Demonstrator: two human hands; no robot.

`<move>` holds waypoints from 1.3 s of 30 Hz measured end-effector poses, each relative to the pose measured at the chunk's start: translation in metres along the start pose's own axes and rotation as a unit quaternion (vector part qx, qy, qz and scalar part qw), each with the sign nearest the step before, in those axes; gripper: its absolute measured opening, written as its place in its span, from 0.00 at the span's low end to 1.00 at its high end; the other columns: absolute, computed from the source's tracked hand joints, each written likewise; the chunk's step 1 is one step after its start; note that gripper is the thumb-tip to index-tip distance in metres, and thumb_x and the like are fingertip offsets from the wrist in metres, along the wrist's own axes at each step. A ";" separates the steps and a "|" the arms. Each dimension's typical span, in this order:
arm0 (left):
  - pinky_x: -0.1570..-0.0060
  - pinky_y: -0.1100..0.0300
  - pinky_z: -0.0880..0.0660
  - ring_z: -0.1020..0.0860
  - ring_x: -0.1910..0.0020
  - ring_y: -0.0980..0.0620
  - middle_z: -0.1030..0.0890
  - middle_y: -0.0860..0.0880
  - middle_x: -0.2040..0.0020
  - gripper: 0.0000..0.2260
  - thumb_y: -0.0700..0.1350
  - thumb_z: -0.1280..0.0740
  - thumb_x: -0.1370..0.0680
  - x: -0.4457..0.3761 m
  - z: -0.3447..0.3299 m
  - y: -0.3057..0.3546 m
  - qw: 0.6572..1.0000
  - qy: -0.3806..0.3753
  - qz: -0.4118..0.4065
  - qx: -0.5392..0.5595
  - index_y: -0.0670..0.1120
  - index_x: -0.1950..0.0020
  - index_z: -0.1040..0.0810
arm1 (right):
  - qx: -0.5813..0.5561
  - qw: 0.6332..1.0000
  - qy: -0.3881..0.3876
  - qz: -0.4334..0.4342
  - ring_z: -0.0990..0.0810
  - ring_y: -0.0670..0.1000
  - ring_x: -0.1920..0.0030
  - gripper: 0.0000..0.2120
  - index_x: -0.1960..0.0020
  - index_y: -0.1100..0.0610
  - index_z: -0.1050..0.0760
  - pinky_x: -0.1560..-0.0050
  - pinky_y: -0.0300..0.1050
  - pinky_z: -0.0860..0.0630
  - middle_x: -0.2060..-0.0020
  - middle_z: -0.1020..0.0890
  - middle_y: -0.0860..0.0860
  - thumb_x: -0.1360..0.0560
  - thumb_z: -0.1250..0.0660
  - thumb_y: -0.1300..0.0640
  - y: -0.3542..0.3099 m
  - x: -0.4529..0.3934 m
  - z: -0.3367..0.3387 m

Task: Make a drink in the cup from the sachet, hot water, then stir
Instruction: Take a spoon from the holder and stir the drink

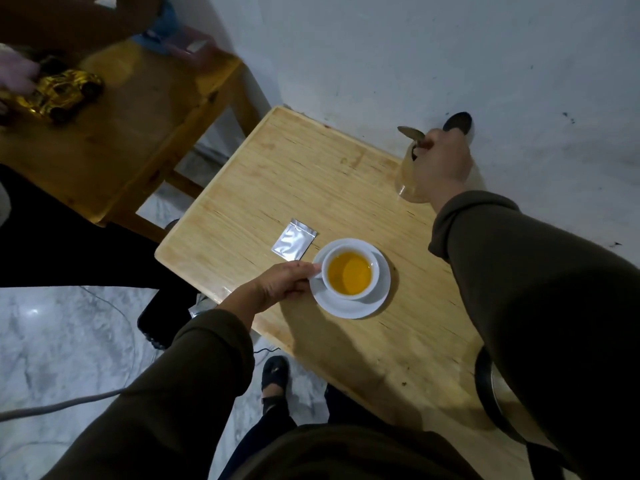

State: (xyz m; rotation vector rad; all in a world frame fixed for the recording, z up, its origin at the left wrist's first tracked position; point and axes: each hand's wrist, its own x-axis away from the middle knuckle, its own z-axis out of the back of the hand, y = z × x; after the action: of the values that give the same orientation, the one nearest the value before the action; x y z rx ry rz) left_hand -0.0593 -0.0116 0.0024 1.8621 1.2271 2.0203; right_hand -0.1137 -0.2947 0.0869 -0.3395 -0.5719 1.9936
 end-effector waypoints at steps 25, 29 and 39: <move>0.57 0.57 0.34 0.28 0.59 0.44 0.28 0.48 0.68 0.16 0.51 0.36 0.22 0.015 -0.009 0.018 0.957 0.106 -0.120 -0.241 0.49 0.69 0.31 | -0.157 0.975 -0.061 -0.147 0.18 0.56 0.58 0.10 0.48 0.54 0.28 0.56 0.48 0.21 0.57 0.17 0.58 0.27 0.36 0.64 -0.020 0.207 0.027; 0.50 0.51 0.28 0.24 0.41 0.35 0.20 0.35 0.52 0.13 0.51 0.37 0.22 0.018 -0.010 0.019 0.954 0.110 -0.125 -0.250 0.45 0.63 0.25 | -0.278 0.932 -0.100 -0.211 0.21 0.49 0.69 0.07 0.55 0.57 0.21 0.63 0.40 0.24 0.65 0.18 0.54 0.27 0.35 0.67 -0.023 0.229 0.029; 0.47 0.52 0.28 0.24 0.40 0.36 0.20 0.35 0.49 0.16 0.52 0.37 0.22 0.019 -0.011 0.017 0.953 0.126 -0.135 -0.242 0.49 0.69 0.31 | -0.378 0.906 -0.099 -0.166 0.19 0.44 0.64 0.05 0.57 0.54 0.20 0.60 0.38 0.25 0.62 0.17 0.50 0.29 0.27 0.62 -0.012 0.252 0.019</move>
State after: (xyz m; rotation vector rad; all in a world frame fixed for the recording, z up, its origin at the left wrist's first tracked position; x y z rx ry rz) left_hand -0.0665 -0.0171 0.0290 1.1781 0.8633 2.1917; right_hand -0.2312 -0.0715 0.1107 -0.4660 -1.4383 1.4149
